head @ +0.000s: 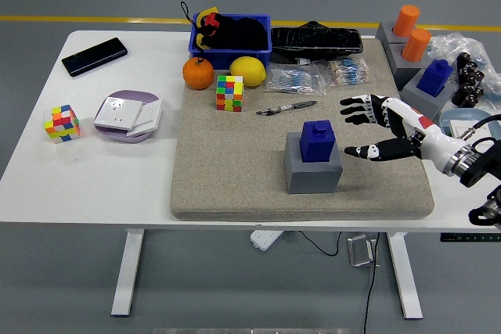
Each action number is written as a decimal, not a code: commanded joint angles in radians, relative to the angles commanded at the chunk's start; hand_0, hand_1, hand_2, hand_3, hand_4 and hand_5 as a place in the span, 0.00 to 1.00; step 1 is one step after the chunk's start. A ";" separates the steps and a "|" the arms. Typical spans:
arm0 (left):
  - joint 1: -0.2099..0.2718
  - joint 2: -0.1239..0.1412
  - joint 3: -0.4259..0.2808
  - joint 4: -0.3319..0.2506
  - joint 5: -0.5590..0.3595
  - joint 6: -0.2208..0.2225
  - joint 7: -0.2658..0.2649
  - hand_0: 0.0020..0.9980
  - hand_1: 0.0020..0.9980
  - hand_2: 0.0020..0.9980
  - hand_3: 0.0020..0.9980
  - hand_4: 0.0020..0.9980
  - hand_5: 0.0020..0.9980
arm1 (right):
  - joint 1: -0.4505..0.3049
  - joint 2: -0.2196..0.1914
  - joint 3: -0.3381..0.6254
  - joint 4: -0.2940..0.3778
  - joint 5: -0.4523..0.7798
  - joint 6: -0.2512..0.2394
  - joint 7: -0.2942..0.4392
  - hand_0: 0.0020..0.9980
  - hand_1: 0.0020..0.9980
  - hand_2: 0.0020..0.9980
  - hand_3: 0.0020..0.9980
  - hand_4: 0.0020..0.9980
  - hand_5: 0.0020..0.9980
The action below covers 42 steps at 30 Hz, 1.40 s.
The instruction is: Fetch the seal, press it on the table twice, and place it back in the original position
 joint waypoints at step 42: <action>-0.002 0.001 0.018 0.000 -0.007 -0.002 0.000 0.74 0.70 0.68 0.75 0.67 0.31 | 0.081 0.035 -0.186 -0.095 0.065 -0.076 0.061 0.67 0.65 0.70 0.75 0.82 0.00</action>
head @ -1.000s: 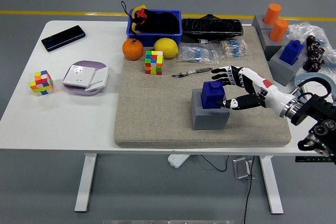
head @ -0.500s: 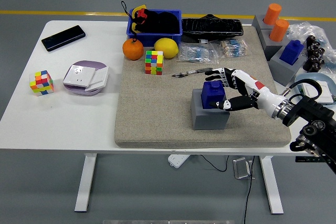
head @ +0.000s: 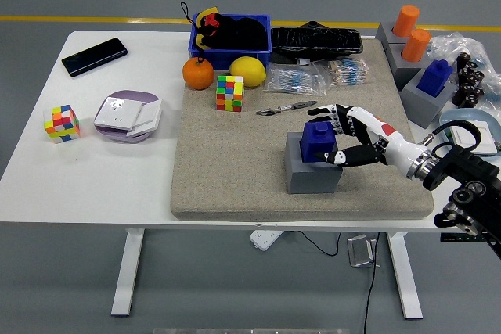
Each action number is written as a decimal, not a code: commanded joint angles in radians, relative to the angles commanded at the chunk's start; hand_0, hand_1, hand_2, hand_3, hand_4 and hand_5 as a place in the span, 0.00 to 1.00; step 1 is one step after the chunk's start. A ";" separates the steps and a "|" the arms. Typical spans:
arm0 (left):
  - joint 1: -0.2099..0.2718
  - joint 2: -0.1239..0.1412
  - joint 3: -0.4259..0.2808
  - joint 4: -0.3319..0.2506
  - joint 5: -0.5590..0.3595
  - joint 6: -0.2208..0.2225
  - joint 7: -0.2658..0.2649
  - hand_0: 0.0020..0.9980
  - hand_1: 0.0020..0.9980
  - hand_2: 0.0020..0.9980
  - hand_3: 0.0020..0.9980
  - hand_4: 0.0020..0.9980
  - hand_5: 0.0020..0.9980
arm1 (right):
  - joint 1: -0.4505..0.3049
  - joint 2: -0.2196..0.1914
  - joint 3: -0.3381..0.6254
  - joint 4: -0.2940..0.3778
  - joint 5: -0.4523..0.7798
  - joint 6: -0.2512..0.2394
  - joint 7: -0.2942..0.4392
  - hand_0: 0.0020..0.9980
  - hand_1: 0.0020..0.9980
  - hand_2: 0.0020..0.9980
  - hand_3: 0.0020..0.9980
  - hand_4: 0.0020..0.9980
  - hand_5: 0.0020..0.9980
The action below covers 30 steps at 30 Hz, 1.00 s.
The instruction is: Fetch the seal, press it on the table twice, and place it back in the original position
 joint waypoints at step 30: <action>0.002 -0.005 -0.006 0.001 0.001 -0.005 -0.002 0.74 0.70 0.68 0.75 0.67 0.31 | 0.000 -0.012 0.012 0.045 0.009 -0.077 0.040 0.58 0.48 0.49 0.50 0.76 0.00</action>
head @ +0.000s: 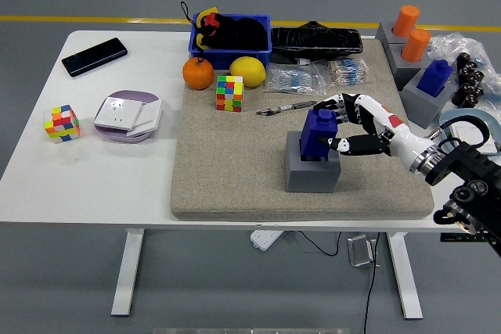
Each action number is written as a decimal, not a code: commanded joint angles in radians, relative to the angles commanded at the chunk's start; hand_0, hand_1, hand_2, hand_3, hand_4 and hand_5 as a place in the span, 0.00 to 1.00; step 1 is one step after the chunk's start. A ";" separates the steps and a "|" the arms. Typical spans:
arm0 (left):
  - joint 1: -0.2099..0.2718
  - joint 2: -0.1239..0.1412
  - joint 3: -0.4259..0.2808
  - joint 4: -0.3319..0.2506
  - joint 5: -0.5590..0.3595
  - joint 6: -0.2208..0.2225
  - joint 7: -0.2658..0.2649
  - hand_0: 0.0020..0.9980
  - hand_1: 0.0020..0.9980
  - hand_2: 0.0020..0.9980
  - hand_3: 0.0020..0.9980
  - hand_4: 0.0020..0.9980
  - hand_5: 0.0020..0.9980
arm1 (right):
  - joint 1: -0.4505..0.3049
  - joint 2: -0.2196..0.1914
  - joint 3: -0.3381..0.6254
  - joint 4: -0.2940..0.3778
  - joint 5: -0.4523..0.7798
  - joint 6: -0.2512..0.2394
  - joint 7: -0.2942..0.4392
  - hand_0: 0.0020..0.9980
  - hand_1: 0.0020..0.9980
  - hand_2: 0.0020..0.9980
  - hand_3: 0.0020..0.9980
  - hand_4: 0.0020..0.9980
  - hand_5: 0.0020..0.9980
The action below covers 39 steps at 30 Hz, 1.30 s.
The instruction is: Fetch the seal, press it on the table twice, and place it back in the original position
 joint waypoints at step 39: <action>0.001 -0.004 0.002 0.000 0.001 -0.002 0.000 0.74 0.70 0.68 0.75 0.68 0.31 | -0.072 -0.049 0.078 -0.186 -0.080 -0.047 0.070 0.57 0.46 0.47 0.45 0.73 0.00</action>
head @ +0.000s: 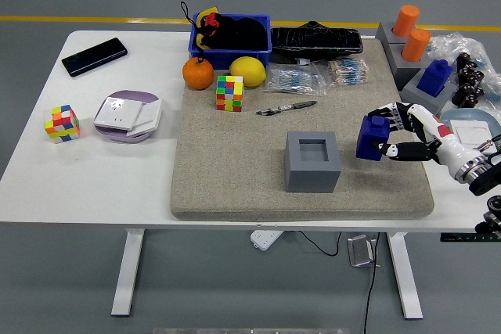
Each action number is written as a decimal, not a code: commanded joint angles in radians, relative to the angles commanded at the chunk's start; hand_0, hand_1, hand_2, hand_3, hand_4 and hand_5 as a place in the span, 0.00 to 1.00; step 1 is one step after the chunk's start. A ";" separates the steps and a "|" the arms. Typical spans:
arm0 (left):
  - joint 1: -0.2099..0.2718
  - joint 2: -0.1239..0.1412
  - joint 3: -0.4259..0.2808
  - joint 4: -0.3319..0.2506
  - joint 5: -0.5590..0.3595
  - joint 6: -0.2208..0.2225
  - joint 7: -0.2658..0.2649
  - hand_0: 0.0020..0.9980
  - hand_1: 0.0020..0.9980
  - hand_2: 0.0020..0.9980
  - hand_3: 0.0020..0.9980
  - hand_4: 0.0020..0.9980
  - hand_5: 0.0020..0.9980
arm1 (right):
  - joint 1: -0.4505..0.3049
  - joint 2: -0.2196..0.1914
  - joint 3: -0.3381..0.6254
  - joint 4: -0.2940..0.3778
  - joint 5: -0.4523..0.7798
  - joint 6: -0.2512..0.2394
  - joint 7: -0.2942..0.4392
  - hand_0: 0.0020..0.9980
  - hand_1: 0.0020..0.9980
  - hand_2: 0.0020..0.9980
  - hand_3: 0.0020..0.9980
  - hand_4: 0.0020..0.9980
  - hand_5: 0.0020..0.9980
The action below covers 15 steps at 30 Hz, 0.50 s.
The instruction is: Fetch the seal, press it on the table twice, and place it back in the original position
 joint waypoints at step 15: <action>0.003 -0.002 -0.003 -0.001 0.003 -0.002 -0.001 0.74 0.70 0.68 0.75 0.68 0.31 | -0.017 0.020 -0.041 -0.058 -0.007 -0.016 0.035 0.57 0.45 0.46 0.44 0.73 0.00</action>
